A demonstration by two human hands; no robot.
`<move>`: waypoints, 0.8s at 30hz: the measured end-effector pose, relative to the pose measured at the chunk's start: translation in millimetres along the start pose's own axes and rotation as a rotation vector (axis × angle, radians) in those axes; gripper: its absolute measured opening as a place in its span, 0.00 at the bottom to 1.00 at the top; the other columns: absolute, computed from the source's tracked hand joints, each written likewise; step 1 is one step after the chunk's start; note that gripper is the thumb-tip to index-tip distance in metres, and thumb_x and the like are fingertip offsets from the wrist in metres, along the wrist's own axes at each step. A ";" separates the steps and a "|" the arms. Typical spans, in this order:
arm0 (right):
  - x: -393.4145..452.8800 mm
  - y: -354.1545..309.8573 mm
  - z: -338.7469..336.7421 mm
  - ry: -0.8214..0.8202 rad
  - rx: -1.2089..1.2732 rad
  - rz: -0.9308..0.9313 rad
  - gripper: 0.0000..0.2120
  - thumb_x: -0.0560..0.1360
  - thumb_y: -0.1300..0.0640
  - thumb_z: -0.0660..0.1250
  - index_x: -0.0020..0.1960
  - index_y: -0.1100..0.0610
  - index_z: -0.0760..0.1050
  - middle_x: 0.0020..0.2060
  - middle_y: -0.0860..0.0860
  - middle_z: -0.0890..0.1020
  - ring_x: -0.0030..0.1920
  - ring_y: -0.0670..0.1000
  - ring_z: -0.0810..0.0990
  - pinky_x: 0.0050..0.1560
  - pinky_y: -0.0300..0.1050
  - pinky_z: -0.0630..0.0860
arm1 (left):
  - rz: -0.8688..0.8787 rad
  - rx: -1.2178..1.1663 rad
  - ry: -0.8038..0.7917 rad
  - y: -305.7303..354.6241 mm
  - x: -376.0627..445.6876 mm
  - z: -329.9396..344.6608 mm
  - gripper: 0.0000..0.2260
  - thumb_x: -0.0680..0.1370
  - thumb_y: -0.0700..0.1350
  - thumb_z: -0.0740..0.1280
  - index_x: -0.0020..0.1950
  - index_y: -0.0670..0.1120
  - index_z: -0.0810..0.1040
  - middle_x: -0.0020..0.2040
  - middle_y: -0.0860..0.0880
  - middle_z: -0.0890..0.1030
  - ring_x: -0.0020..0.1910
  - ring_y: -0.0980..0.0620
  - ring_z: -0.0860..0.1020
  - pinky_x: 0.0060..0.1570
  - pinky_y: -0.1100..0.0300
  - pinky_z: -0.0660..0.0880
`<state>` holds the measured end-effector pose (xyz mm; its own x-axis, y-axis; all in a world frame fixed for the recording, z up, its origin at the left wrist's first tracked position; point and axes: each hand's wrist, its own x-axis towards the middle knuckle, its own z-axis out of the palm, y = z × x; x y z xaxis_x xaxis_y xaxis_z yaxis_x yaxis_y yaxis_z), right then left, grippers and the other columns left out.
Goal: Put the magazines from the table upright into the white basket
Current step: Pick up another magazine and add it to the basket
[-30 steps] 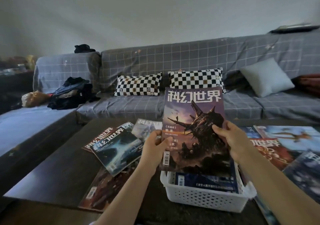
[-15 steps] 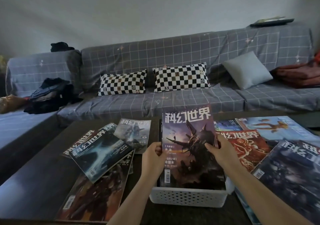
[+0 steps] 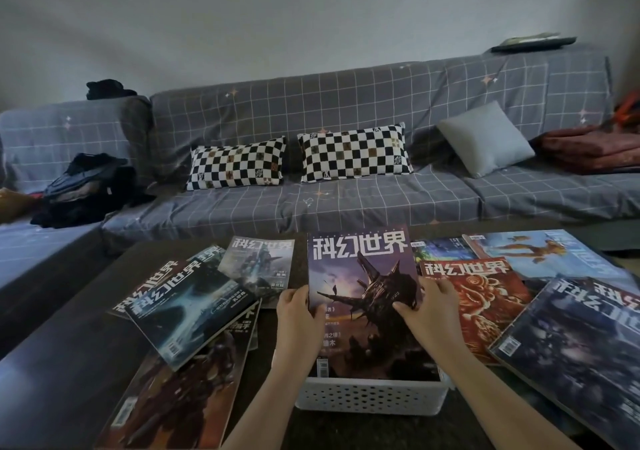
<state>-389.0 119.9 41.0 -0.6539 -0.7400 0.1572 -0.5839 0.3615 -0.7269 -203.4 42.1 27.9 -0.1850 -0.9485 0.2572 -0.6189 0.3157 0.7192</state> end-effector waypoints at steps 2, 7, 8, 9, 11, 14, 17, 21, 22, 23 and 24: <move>1.0 1.1 1.3 0.020 -0.105 -0.002 0.29 0.70 0.48 0.72 0.65 0.59 0.70 0.63 0.56 0.71 0.65 0.56 0.66 0.65 0.49 0.65 | -0.009 0.014 -0.009 -1.6 1.7 0.8 0.13 0.79 0.45 0.66 0.62 0.46 0.76 0.62 0.51 0.72 0.62 0.51 0.73 0.55 0.67 0.67; -0.1 2.0 1.6 0.066 -0.179 -0.002 0.20 0.73 0.46 0.66 0.60 0.58 0.75 0.59 0.54 0.76 0.63 0.57 0.69 0.63 0.52 0.64 | 0.049 -0.004 0.004 1.4 -2.0 -1.2 0.11 0.78 0.44 0.64 0.36 0.50 0.70 0.40 0.54 0.76 0.36 0.64 0.76 0.33 0.75 0.68; -0.4 2.4 1.1 0.065 -0.168 0.013 0.19 0.73 0.47 0.66 0.59 0.58 0.76 0.59 0.55 0.76 0.63 0.57 0.68 0.62 0.52 0.65 | 0.049 -0.012 0.002 0.4 -2.3 -1.1 0.12 0.78 0.44 0.64 0.36 0.48 0.69 0.38 0.54 0.75 0.34 0.63 0.75 0.32 0.75 0.68; -0.9 2.3 0.1 0.051 -0.155 0.023 0.18 0.74 0.48 0.66 0.58 0.57 0.76 0.59 0.55 0.76 0.63 0.57 0.68 0.62 0.52 0.65 | 0.052 -0.019 0.004 0.4 -2.5 -1.2 0.12 0.78 0.44 0.64 0.36 0.48 0.68 0.37 0.54 0.74 0.33 0.61 0.75 0.32 0.74 0.68; 2.1 4.5 -1.2 0.017 -0.128 0.021 0.08 0.74 0.49 0.66 0.47 0.53 0.76 0.53 0.55 0.78 0.61 0.58 0.70 0.62 0.52 0.64 | 0.066 -0.015 0.011 1.5 -2.4 -2.0 0.12 0.77 0.44 0.65 0.35 0.48 0.68 0.36 0.53 0.73 0.32 0.58 0.73 0.33 0.74 0.68; 3.6 4.6 -3.8 0.006 -0.047 -0.012 0.19 0.74 0.53 0.67 0.31 0.46 0.59 0.40 0.52 0.73 0.53 0.58 0.74 0.61 0.52 0.67 | 0.047 -0.047 0.008 1.2 -1.5 -3.1 0.13 0.75 0.42 0.65 0.33 0.47 0.66 0.33 0.53 0.71 0.29 0.58 0.70 0.31 0.72 0.68; 3.6 6.8 -3.2 0.034 -0.010 0.014 0.21 0.74 0.55 0.67 0.31 0.45 0.57 0.39 0.51 0.71 0.48 0.53 0.71 0.61 0.56 0.68 | 0.042 -0.065 -0.007 2.8 -2.8 -4.2 0.14 0.75 0.43 0.65 0.32 0.49 0.64 0.34 0.53 0.73 0.31 0.59 0.73 0.31 0.71 0.68; 5.3 6.6 3.4 0.042 -0.047 0.053 0.14 0.75 0.51 0.65 0.59 0.54 0.76 0.53 0.53 0.80 0.64 0.56 0.69 0.66 0.55 0.60 | -0.045 -0.142 -0.039 4.6 -7.0 -3.7 0.13 0.77 0.46 0.64 0.35 0.55 0.64 0.38 0.51 0.76 0.31 0.60 0.75 0.27 0.70 0.67; 4.6 4.1 3.8 0.021 -0.040 0.055 0.20 0.75 0.50 0.65 0.65 0.55 0.71 0.57 0.51 0.79 0.66 0.56 0.67 0.68 0.56 0.58 | -0.059 -0.160 -0.037 4.0 -7.6 -3.6 0.12 0.77 0.47 0.63 0.35 0.54 0.66 0.37 0.52 0.75 0.28 0.62 0.74 0.25 0.70 0.66; 4.9 5.3 4.8 0.017 -0.045 0.041 0.24 0.75 0.50 0.65 0.69 0.55 0.68 0.60 0.51 0.78 0.68 0.56 0.66 0.69 0.57 0.57 | -0.060 -0.166 -0.036 4.3 -8.0 -4.3 0.12 0.77 0.47 0.63 0.35 0.54 0.66 0.37 0.53 0.75 0.27 0.63 0.73 0.23 0.71 0.65; 5.7 5.6 5.4 0.004 -0.042 0.025 0.26 0.75 0.50 0.65 0.71 0.55 0.66 0.62 0.52 0.77 0.69 0.56 0.66 0.70 0.57 0.56 | -0.051 -0.162 -0.040 3.9 -7.4 -4.5 0.12 0.77 0.47 0.63 0.35 0.53 0.67 0.37 0.54 0.75 0.27 0.65 0.73 0.23 0.72 0.65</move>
<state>-393.4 114.6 34.2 -0.6702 -0.7285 0.1419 -0.5872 0.4035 -0.7017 -201.0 50.4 31.7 -0.1886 -0.9627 0.1942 -0.4982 0.2642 0.8258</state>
